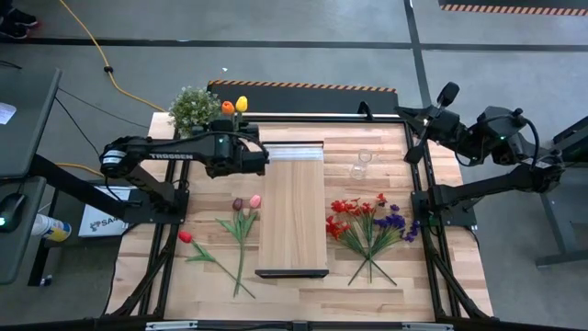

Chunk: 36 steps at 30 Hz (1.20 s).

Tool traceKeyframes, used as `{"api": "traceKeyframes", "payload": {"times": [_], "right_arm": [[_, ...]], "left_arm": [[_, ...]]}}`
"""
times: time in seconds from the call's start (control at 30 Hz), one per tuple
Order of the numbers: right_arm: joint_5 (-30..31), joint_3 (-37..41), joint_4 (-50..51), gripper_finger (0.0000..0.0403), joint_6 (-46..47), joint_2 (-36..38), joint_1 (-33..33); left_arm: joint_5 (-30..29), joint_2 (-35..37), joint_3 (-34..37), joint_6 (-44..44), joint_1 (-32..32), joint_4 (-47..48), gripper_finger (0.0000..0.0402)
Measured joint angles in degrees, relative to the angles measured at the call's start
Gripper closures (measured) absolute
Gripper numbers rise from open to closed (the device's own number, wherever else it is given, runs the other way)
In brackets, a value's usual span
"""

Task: Pick and place flowers into a vace then onto a shelf
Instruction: Put the dark red tulip into the left transparent vase

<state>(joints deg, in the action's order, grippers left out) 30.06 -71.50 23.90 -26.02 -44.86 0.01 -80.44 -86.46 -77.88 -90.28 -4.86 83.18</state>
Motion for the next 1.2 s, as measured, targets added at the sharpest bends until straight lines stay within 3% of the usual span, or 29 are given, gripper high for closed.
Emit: {"api": "traceKeyframes", "payload": {"times": [0.33, 0.53, 0.7, 0.97, 1.2], "right_arm": [[-0.01, 0.00, -0.11, 0.0402, 0.00, -0.02, 0.00], [-0.03, 0.00, -0.15, 0.0402, 0.00, 0.00, 0.00], [-0.11, 0.00, -0.17, 0.0402, 0.00, 0.00, 0.01], [-1.15, 0.00, -0.21, 0.0402, 0.00, -0.04, 0.01], [-1.98, 0.00, -0.25, 0.0402, 0.00, -0.07, 0.00]], "left_arm": [[0.89, 3.54, 0.03, 0.02, 9.67, 2.23, 0.0057], [7.15, 6.18, 0.03, 0.21, 17.88, 2.19, 0.0057], [19.39, 7.48, -0.20, 0.09, 23.67, 0.26, 0.0057], [45.85, 7.87, -1.91, -1.76, 26.36, -3.44, 0.0057], [56.98, 6.90, -2.03, -7.28, 26.29, -0.27, 0.0057]]}}
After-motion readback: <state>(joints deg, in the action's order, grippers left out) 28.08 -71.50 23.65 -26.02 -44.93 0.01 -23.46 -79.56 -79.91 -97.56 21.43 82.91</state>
